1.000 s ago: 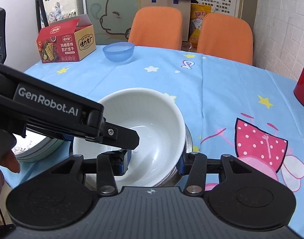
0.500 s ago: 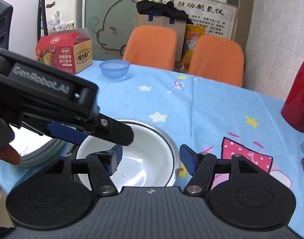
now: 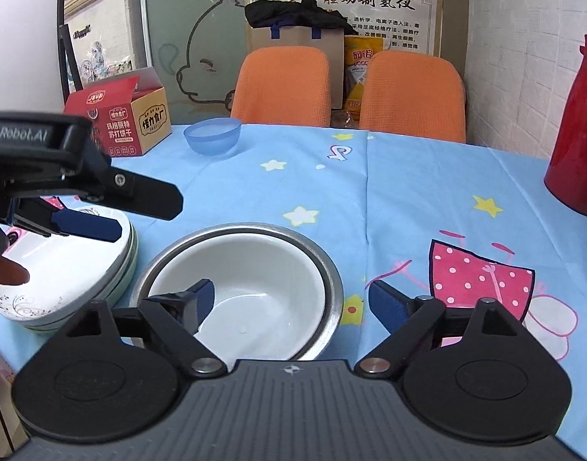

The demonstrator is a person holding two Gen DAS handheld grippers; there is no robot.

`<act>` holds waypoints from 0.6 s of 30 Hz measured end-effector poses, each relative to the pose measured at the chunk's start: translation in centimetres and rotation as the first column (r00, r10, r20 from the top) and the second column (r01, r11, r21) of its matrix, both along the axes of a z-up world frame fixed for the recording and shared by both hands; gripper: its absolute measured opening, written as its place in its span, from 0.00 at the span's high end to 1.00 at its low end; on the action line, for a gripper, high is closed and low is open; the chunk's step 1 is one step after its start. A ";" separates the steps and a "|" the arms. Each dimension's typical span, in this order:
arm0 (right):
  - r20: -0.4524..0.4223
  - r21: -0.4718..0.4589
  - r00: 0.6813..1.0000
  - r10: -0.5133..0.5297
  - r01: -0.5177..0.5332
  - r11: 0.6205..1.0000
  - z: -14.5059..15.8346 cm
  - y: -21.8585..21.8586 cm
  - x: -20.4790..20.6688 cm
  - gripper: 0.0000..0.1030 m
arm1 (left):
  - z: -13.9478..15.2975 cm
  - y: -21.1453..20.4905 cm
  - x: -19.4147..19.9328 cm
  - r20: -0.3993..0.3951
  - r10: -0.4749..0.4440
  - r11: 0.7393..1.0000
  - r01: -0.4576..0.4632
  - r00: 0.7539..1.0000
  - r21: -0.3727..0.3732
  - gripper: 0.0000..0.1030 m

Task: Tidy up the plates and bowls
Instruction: 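Carry the white bowl into the steel bowl and release it, then move both grippers to the blue plastic bowl and grip its rim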

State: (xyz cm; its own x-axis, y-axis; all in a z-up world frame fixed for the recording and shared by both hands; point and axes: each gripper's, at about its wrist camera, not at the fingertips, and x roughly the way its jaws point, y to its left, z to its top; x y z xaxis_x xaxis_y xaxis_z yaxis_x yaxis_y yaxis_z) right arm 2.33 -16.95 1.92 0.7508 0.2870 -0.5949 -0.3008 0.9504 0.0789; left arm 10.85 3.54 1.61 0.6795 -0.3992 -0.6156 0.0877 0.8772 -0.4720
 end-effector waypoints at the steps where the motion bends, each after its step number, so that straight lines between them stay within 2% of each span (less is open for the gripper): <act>1: -0.007 0.010 1.000 -0.003 0.003 1.000 0.1 0.0 0.2 0.00 | 0.0 0.4 0.1 0.003 0.006 1.000 -0.006 1.000 0.002 0.10; 6: -0.018 -0.001 1.000 0.000 0.000 1.000 1.0 0.6 1.2 0.00 | 0.7 1.9 0.7 0.021 0.027 1.000 -0.027 0.999 0.000 0.09; 18: 0.048 -0.142 0.995 0.089 -0.082 0.987 5.1 4.9 4.9 0.00 | 2.2 6.1 3.3 0.058 0.069 0.998 -0.069 0.996 -0.002 0.07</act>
State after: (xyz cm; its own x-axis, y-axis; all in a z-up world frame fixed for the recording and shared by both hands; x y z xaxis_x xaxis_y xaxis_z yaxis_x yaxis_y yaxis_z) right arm 7.23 -12.01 7.01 0.7592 0.2686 -0.5928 -0.3817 0.9215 -0.0713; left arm 14.18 9.67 3.86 0.7401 -0.3502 -0.5741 0.0546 0.8822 -0.4678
